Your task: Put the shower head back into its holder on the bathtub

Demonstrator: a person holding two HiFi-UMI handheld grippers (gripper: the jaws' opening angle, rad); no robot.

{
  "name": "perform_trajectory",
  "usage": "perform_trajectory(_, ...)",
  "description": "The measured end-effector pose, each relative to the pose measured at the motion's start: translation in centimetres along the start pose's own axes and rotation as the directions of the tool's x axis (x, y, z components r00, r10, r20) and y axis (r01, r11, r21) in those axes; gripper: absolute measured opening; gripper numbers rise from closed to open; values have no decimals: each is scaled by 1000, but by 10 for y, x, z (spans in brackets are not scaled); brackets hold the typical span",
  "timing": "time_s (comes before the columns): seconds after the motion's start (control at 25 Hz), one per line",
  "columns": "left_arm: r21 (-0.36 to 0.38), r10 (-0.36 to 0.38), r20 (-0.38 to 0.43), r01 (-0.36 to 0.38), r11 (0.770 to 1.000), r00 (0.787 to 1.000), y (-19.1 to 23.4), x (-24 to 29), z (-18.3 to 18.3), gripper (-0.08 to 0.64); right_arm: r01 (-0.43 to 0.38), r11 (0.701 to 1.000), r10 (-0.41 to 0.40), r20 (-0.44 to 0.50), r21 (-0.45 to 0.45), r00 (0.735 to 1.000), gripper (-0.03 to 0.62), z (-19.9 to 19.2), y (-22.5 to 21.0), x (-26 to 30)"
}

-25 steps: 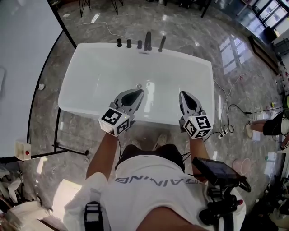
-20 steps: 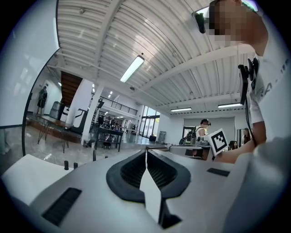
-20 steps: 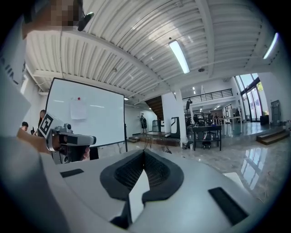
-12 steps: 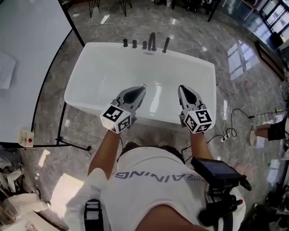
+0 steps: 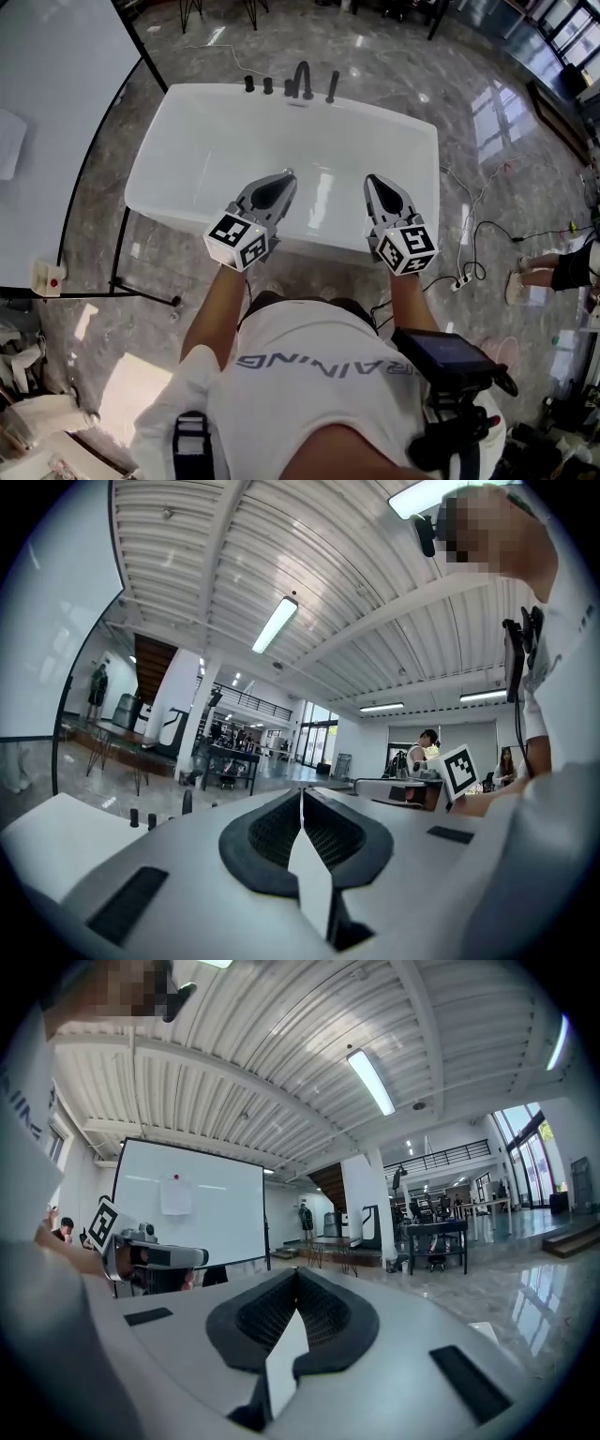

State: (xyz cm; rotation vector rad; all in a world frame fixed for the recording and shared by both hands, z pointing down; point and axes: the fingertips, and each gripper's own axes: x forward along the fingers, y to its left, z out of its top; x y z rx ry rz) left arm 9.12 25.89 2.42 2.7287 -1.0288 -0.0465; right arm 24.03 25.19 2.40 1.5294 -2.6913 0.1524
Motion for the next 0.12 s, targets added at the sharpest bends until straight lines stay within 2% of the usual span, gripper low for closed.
perform_trajectory(0.12, -5, 13, -5, -13, 1000, 1000, 2, 8, 2, 25, 8, 1000, -8, 1, 1, 1000, 11, 4, -9, -5)
